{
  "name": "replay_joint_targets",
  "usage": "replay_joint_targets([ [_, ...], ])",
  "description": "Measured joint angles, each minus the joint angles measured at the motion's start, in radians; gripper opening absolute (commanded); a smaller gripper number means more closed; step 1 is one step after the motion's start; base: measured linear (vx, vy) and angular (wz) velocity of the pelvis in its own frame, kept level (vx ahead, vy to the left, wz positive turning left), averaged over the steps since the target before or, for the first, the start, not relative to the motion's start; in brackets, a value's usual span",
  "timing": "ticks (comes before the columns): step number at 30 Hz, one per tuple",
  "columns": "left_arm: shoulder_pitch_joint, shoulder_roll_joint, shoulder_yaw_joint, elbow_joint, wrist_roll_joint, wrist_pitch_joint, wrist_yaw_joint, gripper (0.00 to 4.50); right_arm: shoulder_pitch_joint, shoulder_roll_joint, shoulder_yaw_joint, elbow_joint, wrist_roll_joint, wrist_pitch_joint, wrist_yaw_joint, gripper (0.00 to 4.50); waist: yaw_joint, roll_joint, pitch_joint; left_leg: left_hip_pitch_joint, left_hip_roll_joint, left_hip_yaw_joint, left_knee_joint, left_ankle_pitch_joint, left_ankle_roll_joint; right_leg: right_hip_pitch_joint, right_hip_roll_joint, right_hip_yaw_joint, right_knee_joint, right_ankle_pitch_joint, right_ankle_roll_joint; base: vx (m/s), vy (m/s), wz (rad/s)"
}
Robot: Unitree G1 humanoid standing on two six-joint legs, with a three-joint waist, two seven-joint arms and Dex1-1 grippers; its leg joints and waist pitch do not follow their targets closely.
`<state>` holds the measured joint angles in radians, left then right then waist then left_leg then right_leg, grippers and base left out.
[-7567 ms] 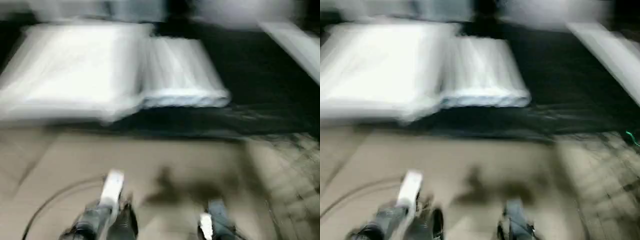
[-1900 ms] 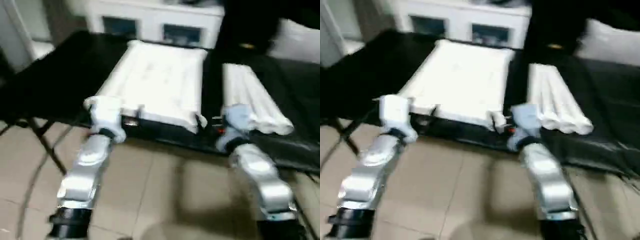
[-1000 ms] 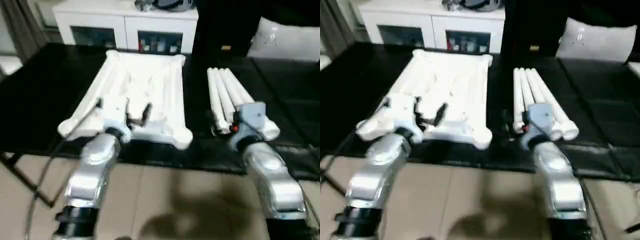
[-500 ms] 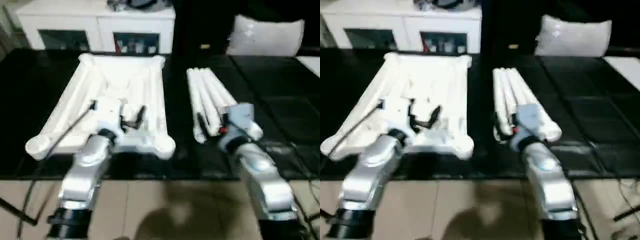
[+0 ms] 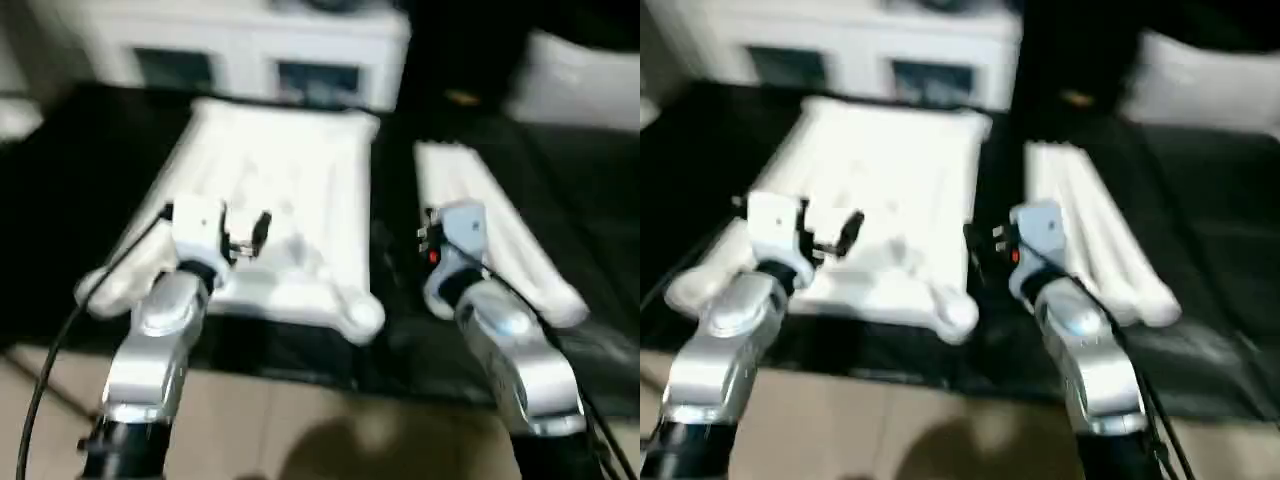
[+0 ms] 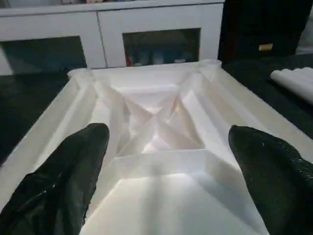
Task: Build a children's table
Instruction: Move to table
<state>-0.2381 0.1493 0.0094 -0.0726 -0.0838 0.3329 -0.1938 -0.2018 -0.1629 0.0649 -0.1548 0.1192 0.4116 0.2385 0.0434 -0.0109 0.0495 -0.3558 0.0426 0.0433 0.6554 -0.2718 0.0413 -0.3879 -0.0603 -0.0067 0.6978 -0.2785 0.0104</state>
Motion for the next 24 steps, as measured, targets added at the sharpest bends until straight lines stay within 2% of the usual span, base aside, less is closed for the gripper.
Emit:
replay_joint_targets([
  [1,-0.003,-0.008,-0.029,-0.001,-0.001,0.000,-0.006,4.47,0.015,-0.009,-0.007,0.002,-0.003,0.001,0.000,4.50,0.013,0.009,0.002,-0.002,0.014,0.013,0.035,-0.009,0.034,0.019,0.004,-0.006,-0.018,0.002,-0.009,0.030,-0.102,-0.03],
  [2,-0.005,-0.011,-0.041,-0.001,-0.001,0.000,-0.011,4.47,0.017,-0.011,-0.012,0.002,-0.004,0.001,0.000,4.50,0.014,0.006,0.004,-0.005,0.021,0.020,0.050,-0.007,0.025,0.029,0.005,-0.005,-0.024,0.003,-0.011,0.026,-0.060,-0.06],
  [3,-0.009,-0.011,-0.048,-0.001,-0.001,0.000,-0.011,4.47,0.017,-0.013,-0.019,0.000,-0.004,0.001,0.000,4.50,0.012,0.010,0.004,-0.005,0.033,0.019,0.046,-0.001,0.014,0.039,0.009,-0.009,-0.030,0.003,-0.013,0.000,0.000,0.00],
  [4,-0.012,-0.011,-0.050,-0.003,-0.001,0.000,-0.012,4.47,0.016,-0.016,-0.027,-0.001,-0.005,0.001,-0.002,4.50,0.011,0.023,0.001,-0.005,0.058,0.022,0.016,0.008,0.000,0.050,0.022,-0.014,-0.038,0.004,-0.015,0.000,0.000,0.00],
  [5,-0.014,-0.009,-0.048,-0.003,-0.001,-0.001,-0.013,4.47,0.016,-0.016,-0.033,-0.003,-0.004,0.001,-0.004,4.50,0.009,0.042,-0.002,-0.004,0.078,0.023,-0.002,0.027,-0.030,0.060,0.032,-0.026,-0.044,0.005,-0.016,0.000,0.000,0.00],
  [6,-0.013,-0.004,-0.046,-0.003,-0.001,0.000,-0.015,4.47,0.017,-0.015,-0.035,-0.002,-0.004,0.002,-0.007,4.50,0.003,0.049,-0.004,0.000,0.093,0.026,-0.005,0.032,-0.080,0.066,0.036,-0.033,-0.051,0.006,-0.016,0.044,0.073,0.01],
  [7,-0.012,0.003,-0.039,-0.001,-0.001,0.000,-0.017,4.47,0.017,-0.004,-0.032,-0.003,-0.004,0.003,-0.012,4.50,-0.012,0.048,0.000,0.011,0.098,0.032,-0.011,0.028,-0.089,0.069,0.036,-0.034,-0.065,0.006,-0.018,0.044,0.073,0.01],
  [8,-0.004,0.005,-0.031,0.000,-0.001,0.002,-0.018,4.47,0.014,0.005,-0.020,-0.002,-0.002,0.007,-0.011,4.50,-0.010,0.047,0.004,0.025,0.106,0.059,-0.023,0.027,-0.089,0.064,0.035,-0.026,-0.067,-0.001,-0.033,0.060,0.089,-0.11],
  [9,0.000,0.008,-0.025,0.001,-0.001,0.003,-0.018,4.47,0.009,0.017,-0.012,-0.005,0.004,0.010,-0.011,4.50,-0.011,0.042,0.003,0.035,0.107,0.076,-0.028,0.023,-0.087,0.062,0.024,-0.029,-0.059,-0.011,-0.050,0.070,0.083,-0.40],
  [10,-0.001,0.018,-0.014,0.001,-0.001,0.004,-0.018,4.47,0.009,0.023,-0.009,-0.013,0.006,0.011,-0.011,4.50,-0.011,0.038,0.003,0.050,0.107,0.102,-0.031,0.014,-0.089,0.054,0.002,-0.037,-0.044,-0.014,-0.056,0.070,0.083,-0.40],
  [11,-0.002,0.022,-0.007,0.001,-0.001,0.004,-0.018,4.47,0.010,0.020,-0.010,-0.016,0.006,0.011,-0.011,4.50,-0.013,0.030,0.001,0.063,0.108,0.119,-0.032,0.006,-0.090,0.053,-0.010,-0.038,-0.034,-0.011,-0.056,0.062,0.055,-0.58],
  [12,-0.006,0.021,-0.008,0.001,-0.001,0.004,-0.018,4.47,0.015,0.014,-0.017,-0.020,0.006,0.010,-0.011,4.50,-0.019,0.022,-0.001,0.063,0.103,0.124,-0.032,0.003,-0.091,0.059,-0.019,-0.038,-0.039,-0.002,-0.018,0.024,0.004,-0.37],
  [13,-0.014,0.012,-0.011,0.000,-0.001,0.003,-0.018,4.47,0.016,-0.001,-0.027,-0.020,0.005,0.009,-0.011,4.50,-0.023,0.022,-0.005,0.052,0.104,0.120,-0.037,0.002,-0.091,0.060,-0.015,-0.038,-0.046,0.000,-0.004,0.024,0.004,-0.37],
  [14,-0.019,0.002,-0.027,0.000,-0.001,0.003,-0.019,4.47,0.017,-0.007,-0.034,-0.020,0.005,0.009,-0.011,4.50,-0.024,0.023,-0.007,0.043,0.103,0.113,-0.036,0.002,-0.077,0.057,-0.010,-0.035,-0.053,0.002,-0.006,0.000,0.000,0.00],
  [15,-0.021,-0.007,-0.049,-0.001,-0.002,0.003,-0.022,4.47,0.017,-0.016,-0.046,-0.019,0.004,0.009,-0.012,4.50,-0.021,0.027,-0.009,0.031,0.100,0.098,-0.026,0.003,-0.061,0.055,-0.005,-0.035,-0.054,0.002,-0.006,0.081,-0.030,-0.03],
  [16,-0.020,-0.007,-0.059,-0.001,-0.002,0.004,-0.025,4.47,0.015,-0.015,-0.055,-0.019,0.003,0.008,-0.011,4.50,-0.016,0.029,-0.011,0.020,0.101,0.076,-0.012,0.002,-0.068,0.051,0.003,-0.038,-0.049,0.006,0.000,0.081,-0.030,-0.03],
  [17,-0.020,-0.001,-0.057,-0.001,-0.002,0.004,-0.024,4.47,0.014,-0.012,-0.054,-0.020,0.004,0.005,-0.010,4.50,-0.016,0.029,-0.013,0.014,0.102,0.068,-0.012,0.000,-0.087,0.046,0.007,-0.039,-0.049,0.006,0.000,0.077,-0.022,-0.06],
  [20,-0.018,0.010,-0.043,0.000,-0.001,0.005,-0.024,4.47,0.013,-0.005,-0.033,-0.020,0.005,0.000,0.002,4.50,-0.004,0.028,-0.013,-0.006,0.099,0.057,-0.006,0.002,-0.092,0.023,0.010,-0.030,-0.045,0.008,0.002,0.039,-0.011,0.04],
  [21,-0.017,0.011,-0.042,0.000,0.000,0.005,-0.025,4.47,0.013,-0.006,-0.024,-0.020,0.005,0.000,0.006,4.50,0.002,0.028,-0.013,-0.011,0.098,0.055,-0.002,0.002,-0.092,0.020,0.010,-0.029,-0.044,0.009,0.003,0.000,0.000,0.00],
  [22,-0.015,0.017,-0.042,0.000,0.001,0.001,-0.031,4.47,0.012,-0.007,-0.017,-0.020,0.005,0.000,0.011,4.50,0.014,0.028,-0.013,-0.013,0.098,0.054,-0.001,0.003,-0.094,0.019,0.009,-0.029,-0.044,0.009,0.003,0.000,0.000,0.00],
  [24,-0.013,0.033,-0.044,0.000,0.004,-0.013,-0.043,4.47,0.010,-0.010,-0.017,-0.020,0.005,-0.001,0.014,4.50,0.022,0.028,-0.012,-0.012,0.098,0.055,-0.002,0.006,-0.097,0.020,0.007,-0.031,-0.047,0.011,0.003,-0.028,0.001,0.01],
])
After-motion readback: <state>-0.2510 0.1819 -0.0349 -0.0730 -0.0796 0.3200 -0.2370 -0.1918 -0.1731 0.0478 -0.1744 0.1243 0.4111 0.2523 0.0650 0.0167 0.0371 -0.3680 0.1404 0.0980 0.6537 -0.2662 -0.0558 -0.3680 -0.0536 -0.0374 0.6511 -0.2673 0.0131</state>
